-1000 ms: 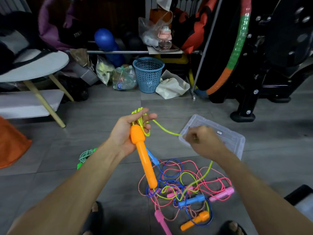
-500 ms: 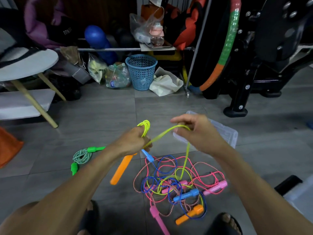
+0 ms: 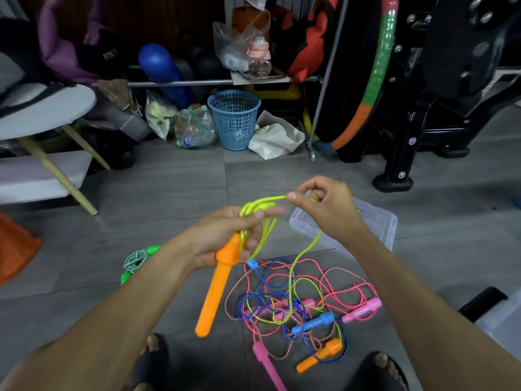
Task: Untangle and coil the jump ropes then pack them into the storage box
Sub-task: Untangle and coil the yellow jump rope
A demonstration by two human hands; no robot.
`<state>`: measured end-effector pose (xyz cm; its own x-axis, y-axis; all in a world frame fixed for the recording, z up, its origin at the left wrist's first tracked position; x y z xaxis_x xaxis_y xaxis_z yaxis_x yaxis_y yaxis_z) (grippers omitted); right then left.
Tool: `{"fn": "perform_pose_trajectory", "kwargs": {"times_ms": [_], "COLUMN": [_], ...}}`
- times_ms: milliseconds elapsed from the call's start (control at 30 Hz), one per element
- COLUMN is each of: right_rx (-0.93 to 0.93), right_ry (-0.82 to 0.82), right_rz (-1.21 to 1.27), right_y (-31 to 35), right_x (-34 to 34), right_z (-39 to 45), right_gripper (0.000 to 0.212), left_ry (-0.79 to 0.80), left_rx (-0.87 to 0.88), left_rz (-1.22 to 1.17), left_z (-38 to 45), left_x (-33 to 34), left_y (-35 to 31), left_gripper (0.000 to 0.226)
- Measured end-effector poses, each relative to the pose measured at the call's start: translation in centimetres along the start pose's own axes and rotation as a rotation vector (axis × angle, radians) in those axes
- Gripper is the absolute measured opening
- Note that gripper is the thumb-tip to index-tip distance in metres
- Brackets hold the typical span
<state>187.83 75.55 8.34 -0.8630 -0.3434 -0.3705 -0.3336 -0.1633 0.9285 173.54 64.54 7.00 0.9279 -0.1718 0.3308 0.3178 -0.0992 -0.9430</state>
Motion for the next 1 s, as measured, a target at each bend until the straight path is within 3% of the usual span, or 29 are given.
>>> {"fn": "perform_pose_trajectory", "kwargs": {"times_ms": [100, 167, 267, 333, 400, 500, 600, 700, 833, 933, 1000], "right_rx": [0.231, 0.371, 0.568, 0.551, 0.426, 0.16, 0.064, 0.078, 0.035, 0.055, 0.079], "right_ry": [0.163, 0.178, 0.142, 0.117, 0.059, 0.056, 0.329, 0.616, 0.641, 0.615, 0.569], "right_rz": [-0.093, -0.097, 0.241, 0.48, 0.336, -0.286, -0.459, -0.48, -0.202, -0.085, -0.019], "right_y": [-3.7, -6.1, -7.4, -6.6, -5.4, -3.4, -1.3, 0.6, 2.5, 2.6, 2.2], "right_x": [0.5, 0.3, -0.6, -0.9, -0.9, 0.2, 2.5, 5.0, 5.6, 4.5, 3.3], "right_z": [0.5, 0.3, 0.1, 0.6, 1.1, 0.5, -1.2, -3.7, -4.8, -4.5, -4.0], "right_gripper": [0.032, 0.029, 0.017, 0.019, 0.018, 0.029, 0.034, 0.035, 0.028, 0.011, 0.015], "left_ry": [-0.209, -0.35, -0.507, -0.564, -0.582, -0.579, -0.551, -0.47, -0.194, -0.091, -0.045], "left_rx": [0.146, 0.206, 0.236, 0.235, 0.227, 0.234, 0.293, 0.308, 0.186, 0.072, -0.006], "left_rz": [-0.214, -0.328, -0.45, -0.451, -0.385, -0.276, -0.195, 0.11, 0.856, 0.944, 0.906], "left_z": [0.1, -0.2, -0.5, -0.7, -0.8, -0.9, -0.8, -0.3, 0.4, 0.6, 0.7], "left_x": [-2.3, -4.0, -5.5, -5.7, -5.5, -5.2, -5.1, -4.6, -2.4, -1.9, -2.2], "left_y": [-1.4, -2.0, -2.2, -2.1, -2.3, -2.6, -2.9, -2.4, -0.2, 0.9, 1.2], "left_gripper": [0.041, 0.042, 0.036, 0.031, 0.024, 0.009, 0.007, 0.009, 0.015, 0.016, 0.015]}}
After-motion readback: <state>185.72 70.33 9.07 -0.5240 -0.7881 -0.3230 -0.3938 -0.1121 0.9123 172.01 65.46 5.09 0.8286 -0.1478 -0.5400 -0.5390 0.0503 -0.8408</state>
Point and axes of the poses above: each hand's wrist, its own z-axis towards the middle knuckle, its own x-axis out of the palm, y = z × x, the point moved 5 cm from there along z, towards the middle knuckle, and after that the axes turned 10 degrees about x, right-handed, at the moved point
